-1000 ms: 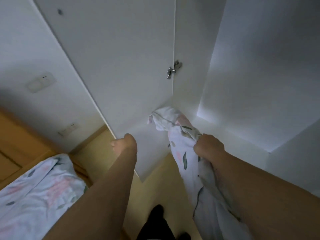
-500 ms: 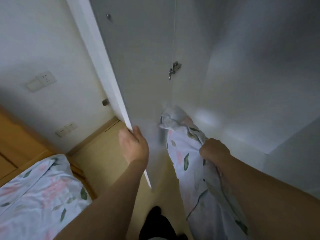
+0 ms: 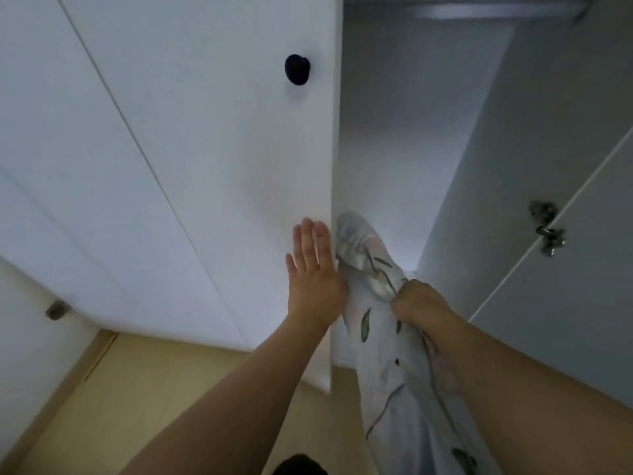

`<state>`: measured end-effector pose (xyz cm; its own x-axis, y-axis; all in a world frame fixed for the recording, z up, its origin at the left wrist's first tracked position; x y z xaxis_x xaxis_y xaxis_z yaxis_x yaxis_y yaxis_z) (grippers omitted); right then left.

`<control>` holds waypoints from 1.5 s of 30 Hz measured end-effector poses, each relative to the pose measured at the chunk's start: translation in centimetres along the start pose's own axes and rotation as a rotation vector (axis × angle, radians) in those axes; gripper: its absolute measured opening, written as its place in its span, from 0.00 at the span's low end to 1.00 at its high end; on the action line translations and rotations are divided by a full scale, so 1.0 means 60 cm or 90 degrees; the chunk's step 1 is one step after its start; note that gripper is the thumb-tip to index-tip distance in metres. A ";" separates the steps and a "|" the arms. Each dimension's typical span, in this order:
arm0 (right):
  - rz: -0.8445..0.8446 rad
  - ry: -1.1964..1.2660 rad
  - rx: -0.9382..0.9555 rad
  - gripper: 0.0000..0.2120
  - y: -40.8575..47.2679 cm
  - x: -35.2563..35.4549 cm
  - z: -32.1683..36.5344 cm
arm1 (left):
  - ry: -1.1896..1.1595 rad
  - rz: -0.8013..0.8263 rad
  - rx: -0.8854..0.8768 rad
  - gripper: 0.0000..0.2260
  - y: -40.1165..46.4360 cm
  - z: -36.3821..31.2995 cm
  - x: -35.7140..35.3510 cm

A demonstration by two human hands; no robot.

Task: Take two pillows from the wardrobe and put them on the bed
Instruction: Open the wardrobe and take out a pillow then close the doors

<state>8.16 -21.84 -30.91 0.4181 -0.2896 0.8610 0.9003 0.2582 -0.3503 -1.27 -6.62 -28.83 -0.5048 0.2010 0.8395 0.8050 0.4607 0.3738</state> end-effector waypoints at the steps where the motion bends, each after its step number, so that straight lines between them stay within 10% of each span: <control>1: -0.005 0.001 -0.007 0.15 0.006 0.006 -0.003 | 0.010 0.041 0.027 0.41 0.014 -0.004 -0.011; 22: -0.029 0.038 -0.310 0.14 0.048 -0.024 0.001 | 0.059 0.097 -0.166 0.44 0.170 0.044 -0.122; 34: -0.054 0.109 -0.467 0.17 -0.274 -0.053 -0.191 | -0.021 0.288 -0.575 0.34 -0.081 -0.187 -0.124; 45: -0.030 0.083 -0.694 0.18 -0.633 -0.016 -0.364 | 0.022 0.053 -1.095 0.34 -0.326 -0.566 0.028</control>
<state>-23.79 -51.52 -26.48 0.3320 -0.3902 0.8588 0.5119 -0.6902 -0.5115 -7.29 -44.63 -21.32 -0.4597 0.1472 0.8758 0.2216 -0.9360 0.2737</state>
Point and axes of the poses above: each hand's wrist, its own y-axis towards the middle knuckle, its own x-axis out of the back of the hand, z = x × y, the point moved 4 cm from there along y, towards the middle knuckle, and after that the axes turned 4 degrees about -z, right-handed, at the moved point
